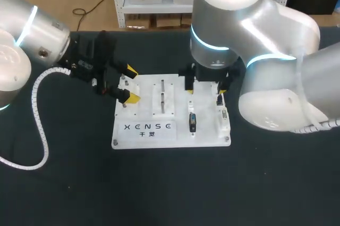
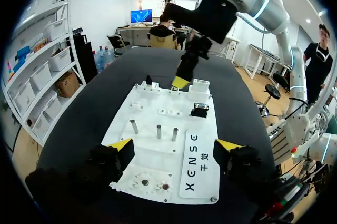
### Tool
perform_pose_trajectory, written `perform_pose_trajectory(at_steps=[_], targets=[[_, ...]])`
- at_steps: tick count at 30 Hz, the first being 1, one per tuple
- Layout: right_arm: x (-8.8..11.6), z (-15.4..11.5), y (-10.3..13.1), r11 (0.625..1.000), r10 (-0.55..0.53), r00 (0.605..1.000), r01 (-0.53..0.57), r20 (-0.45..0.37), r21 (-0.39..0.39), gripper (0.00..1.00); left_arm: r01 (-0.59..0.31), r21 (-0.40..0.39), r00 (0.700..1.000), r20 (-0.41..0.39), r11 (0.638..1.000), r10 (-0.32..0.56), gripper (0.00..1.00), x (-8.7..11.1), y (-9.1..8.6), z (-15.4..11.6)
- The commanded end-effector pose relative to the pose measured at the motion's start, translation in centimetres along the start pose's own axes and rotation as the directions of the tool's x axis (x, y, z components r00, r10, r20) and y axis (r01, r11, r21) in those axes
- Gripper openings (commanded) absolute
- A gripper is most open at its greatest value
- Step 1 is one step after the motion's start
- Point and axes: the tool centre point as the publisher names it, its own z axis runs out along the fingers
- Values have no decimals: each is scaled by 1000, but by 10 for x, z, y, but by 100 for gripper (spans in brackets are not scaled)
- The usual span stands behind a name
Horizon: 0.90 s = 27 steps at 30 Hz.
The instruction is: Insert the USB connector, Ethernet cable, and multi-pin plug into their matching sockets one by one.
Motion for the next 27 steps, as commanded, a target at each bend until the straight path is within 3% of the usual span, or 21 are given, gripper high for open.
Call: perform_pose_trajectory(at_steps=[1,8,23,24,27], targets=[[28,-2,5,1000,-11,1000,11,-10,-18,100,0,3,1000,-2,1000,0,100,0,1,0],[58,8,22,999,-6,997,3,-76,-37,100,0,3,1000,-2,1000,0,100,0,1,0],[66,26,32,999,26,992,-30,-127,-30,98,0,3,1000,-2,1000,0,100,0,1,0],[66,27,32,999,27,991,-31,-128,-30,80,0,3,1000,-2,1000,0,100,0,1,0],[64,30,33,999,29,991,-32,-132,-26,56,0,3,1000,-2,1000,0,100,0,1,0]])
